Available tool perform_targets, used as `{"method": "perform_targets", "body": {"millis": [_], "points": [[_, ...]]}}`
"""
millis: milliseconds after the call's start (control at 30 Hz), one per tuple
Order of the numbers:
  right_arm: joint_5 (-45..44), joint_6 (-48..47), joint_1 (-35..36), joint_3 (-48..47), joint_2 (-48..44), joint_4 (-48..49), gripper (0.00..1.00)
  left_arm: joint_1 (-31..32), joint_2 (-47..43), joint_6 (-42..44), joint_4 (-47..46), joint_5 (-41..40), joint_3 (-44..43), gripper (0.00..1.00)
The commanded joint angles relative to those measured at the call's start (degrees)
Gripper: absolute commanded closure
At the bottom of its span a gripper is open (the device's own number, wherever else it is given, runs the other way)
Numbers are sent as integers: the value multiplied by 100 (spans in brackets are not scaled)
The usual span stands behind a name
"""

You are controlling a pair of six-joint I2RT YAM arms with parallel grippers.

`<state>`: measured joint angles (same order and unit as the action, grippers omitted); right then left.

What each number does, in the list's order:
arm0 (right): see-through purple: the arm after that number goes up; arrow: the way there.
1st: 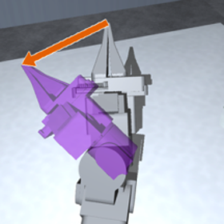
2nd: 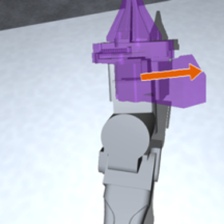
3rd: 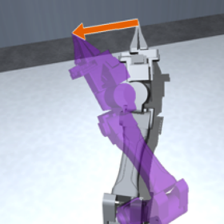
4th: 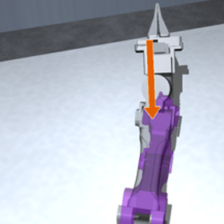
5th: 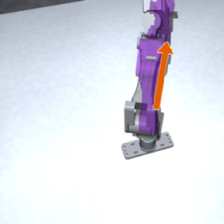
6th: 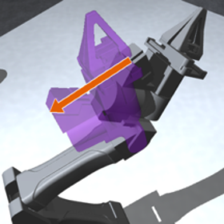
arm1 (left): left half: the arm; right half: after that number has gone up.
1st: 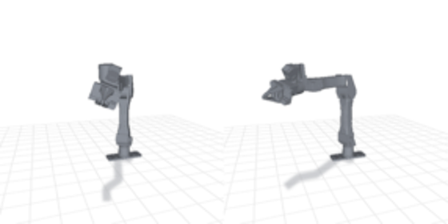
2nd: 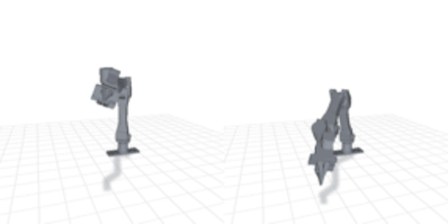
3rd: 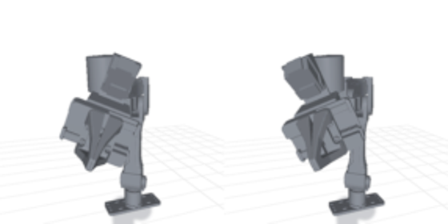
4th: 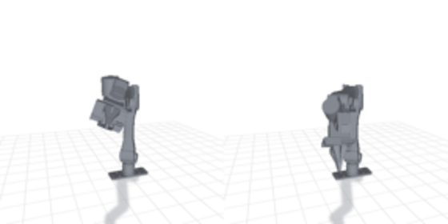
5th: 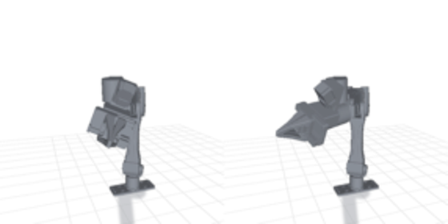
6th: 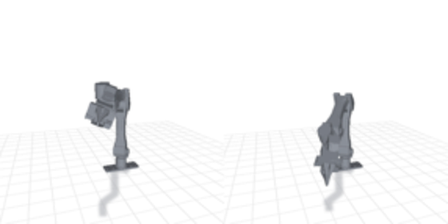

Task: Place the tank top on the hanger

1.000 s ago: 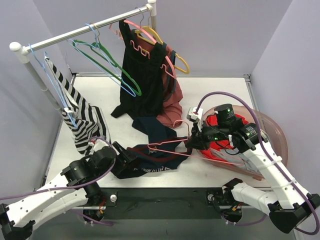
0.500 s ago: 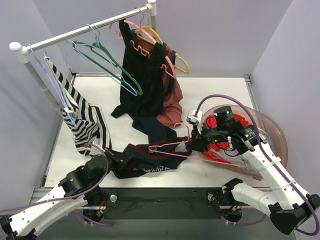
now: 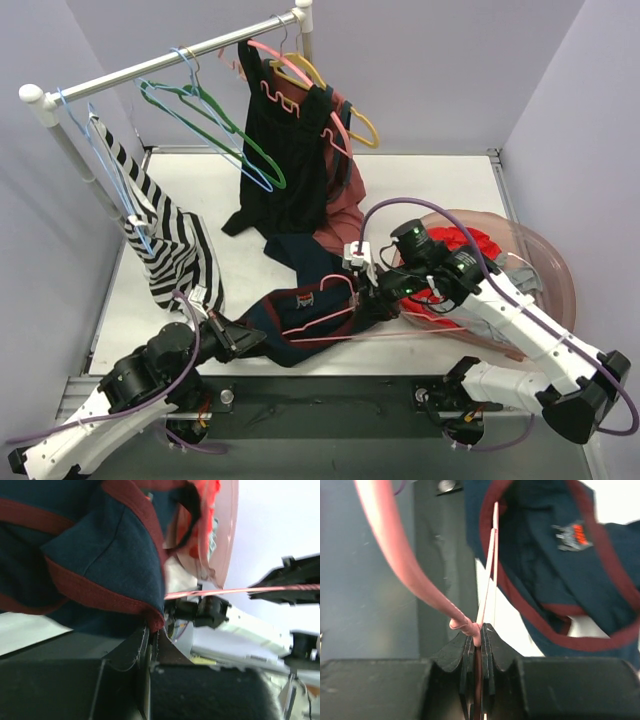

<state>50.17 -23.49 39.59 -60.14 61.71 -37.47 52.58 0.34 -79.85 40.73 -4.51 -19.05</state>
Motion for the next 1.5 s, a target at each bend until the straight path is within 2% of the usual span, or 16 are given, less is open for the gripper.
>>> {"method": "perform_targets", "body": {"millis": [0,167,333,467,600,667,800,833,967,1000,1067,1200,1333,1467], "points": [[493,-51,320,-191,271,266,100,16,123,655,-775,660,-284,100],[599,133,444,-384,640,923,100,16,545,1172,-1444,1521,-327,100],[713,1055,365,-183,842,1926,100,16,1038,1902,-1945,2059,-643,100],[985,1320,163,142,834,2516,100,7,1284,2482,-2043,2192,-977,100],[1222,1364,163,668,623,2779,100,16,1311,2571,-2385,2165,-1119,100],[1486,1539,171,836,544,3218,100,7,1372,2563,-2482,2200,-1092,100],[1557,1716,128,908,465,3703,100,7,1591,2746,-2045,2175,-1197,100],[1557,1751,14,864,464,4043,100,7,1653,2999,-1799,2078,-1293,95],[1916,1970,-267,907,473,4643,100,7,2170,3870,-219,1280,-2301,37],[1952,1988,-285,934,456,4713,100,7,2294,4037,-32,1164,-2479,33],[2092,1979,-286,1047,438,4915,100,7,2723,4643,380,1076,-2883,26],[2120,2015,-277,1206,342,5154,100,-2,3656,5716,1216,1119,-4260,23],[2137,1385,-365,1119,262,4577,100,-2,4333,7023,1920,1251,-5264,22],[2198,899,-452,1004,210,4161,100,7,4562,7949,2009,1540,-5417,21]]}}
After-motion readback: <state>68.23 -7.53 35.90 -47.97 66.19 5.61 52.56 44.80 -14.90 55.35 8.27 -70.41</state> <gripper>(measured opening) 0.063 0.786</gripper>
